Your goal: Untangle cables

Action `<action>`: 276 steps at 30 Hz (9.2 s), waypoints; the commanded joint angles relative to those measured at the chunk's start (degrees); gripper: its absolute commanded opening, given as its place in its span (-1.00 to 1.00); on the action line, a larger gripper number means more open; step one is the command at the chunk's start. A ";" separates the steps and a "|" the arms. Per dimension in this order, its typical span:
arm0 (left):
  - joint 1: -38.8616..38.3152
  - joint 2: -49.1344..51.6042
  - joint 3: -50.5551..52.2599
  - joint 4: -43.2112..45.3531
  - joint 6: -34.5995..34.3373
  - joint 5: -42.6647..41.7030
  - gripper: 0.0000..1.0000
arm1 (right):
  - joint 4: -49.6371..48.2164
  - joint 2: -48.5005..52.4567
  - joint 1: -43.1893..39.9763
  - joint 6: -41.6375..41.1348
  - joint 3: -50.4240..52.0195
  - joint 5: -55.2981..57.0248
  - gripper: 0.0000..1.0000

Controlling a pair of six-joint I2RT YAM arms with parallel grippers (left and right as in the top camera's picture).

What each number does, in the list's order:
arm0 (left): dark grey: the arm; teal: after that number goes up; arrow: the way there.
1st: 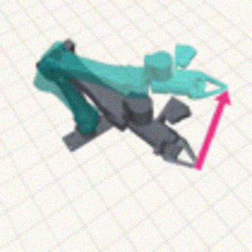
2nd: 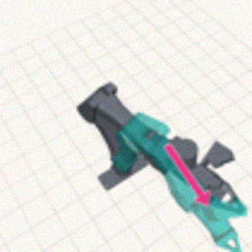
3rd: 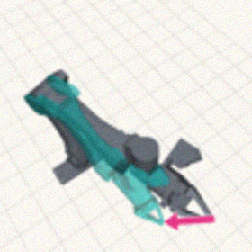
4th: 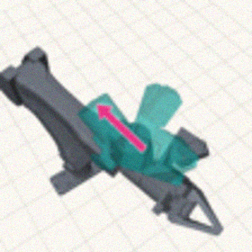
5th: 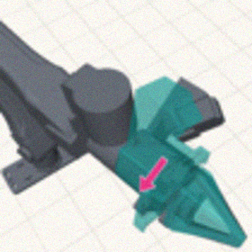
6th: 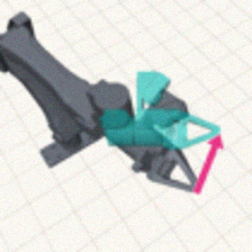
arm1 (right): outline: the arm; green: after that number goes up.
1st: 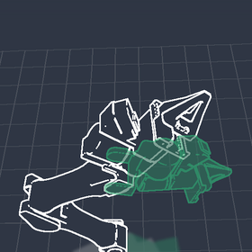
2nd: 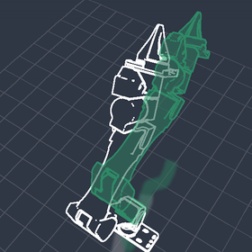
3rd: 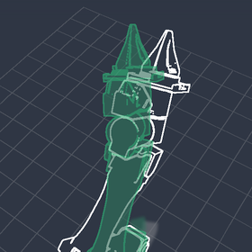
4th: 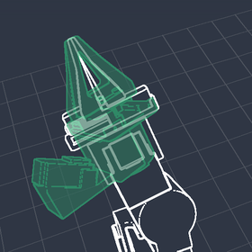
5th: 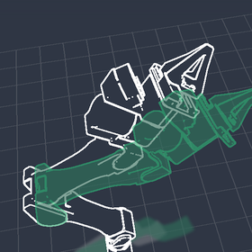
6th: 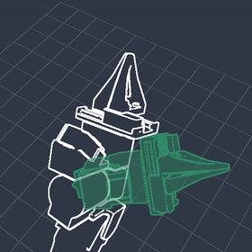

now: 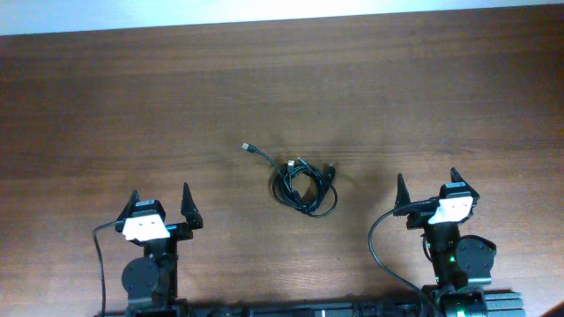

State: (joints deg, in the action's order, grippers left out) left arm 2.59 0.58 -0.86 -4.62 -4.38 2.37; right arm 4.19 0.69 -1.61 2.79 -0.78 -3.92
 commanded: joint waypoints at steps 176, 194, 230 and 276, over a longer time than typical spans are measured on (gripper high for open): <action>-34.23 86.86 -56.28 -34.95 -36.26 -5.11 0.88 | 0.11 -0.44 0.48 0.00 0.46 1.14 0.97; -38.66 95.80 -56.24 -29.22 -42.32 -3.98 0.43 | 0.11 -0.44 0.48 0.00 0.46 1.14 0.97; -31.52 72.63 -58.99 -38.58 -42.23 13.77 -1.00 | 0.11 -0.44 0.48 0.00 0.46 1.14 0.98; -26.71 71.78 -58.97 -28.28 -23.47 5.55 -1.00 | 2.36 67.30 27.10 -64.41 -40.92 -30.62 0.40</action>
State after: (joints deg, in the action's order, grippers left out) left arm -24.29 73.71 -58.83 -33.39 -24.51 4.62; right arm 6.81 67.79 20.97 -51.33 -41.04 -45.76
